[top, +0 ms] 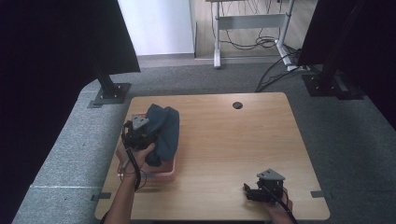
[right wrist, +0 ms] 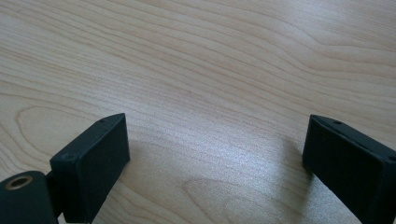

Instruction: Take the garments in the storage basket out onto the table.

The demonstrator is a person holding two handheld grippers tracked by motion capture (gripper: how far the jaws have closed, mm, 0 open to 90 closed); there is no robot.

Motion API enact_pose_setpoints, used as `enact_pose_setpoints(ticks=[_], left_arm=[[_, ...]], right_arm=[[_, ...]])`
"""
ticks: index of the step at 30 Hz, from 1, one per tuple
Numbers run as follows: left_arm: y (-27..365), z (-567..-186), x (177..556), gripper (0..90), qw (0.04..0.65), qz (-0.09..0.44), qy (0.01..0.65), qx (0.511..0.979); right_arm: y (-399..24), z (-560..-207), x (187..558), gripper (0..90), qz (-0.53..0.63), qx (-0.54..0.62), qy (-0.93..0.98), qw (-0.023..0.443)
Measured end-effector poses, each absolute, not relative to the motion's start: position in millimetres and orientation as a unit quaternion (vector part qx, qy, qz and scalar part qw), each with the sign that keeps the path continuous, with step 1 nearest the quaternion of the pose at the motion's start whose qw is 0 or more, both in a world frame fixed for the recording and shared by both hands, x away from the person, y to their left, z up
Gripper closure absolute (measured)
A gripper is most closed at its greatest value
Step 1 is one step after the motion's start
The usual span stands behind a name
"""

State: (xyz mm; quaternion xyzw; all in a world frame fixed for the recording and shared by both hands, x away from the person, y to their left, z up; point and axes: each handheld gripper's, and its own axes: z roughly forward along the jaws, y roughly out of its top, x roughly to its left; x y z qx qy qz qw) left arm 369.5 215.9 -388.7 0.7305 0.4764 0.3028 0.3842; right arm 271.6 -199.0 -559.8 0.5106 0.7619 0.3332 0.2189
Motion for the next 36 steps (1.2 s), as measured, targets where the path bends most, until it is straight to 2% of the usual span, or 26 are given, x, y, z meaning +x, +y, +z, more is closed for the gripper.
enact_pose_setpoints(ticks=[36], left_arm=[[188,-376,376,67.2,0.388,0.305,0.455,0.741]], right_arm=[[-199,-560,271,6.9,0.334,0.510,0.762,0.218]])
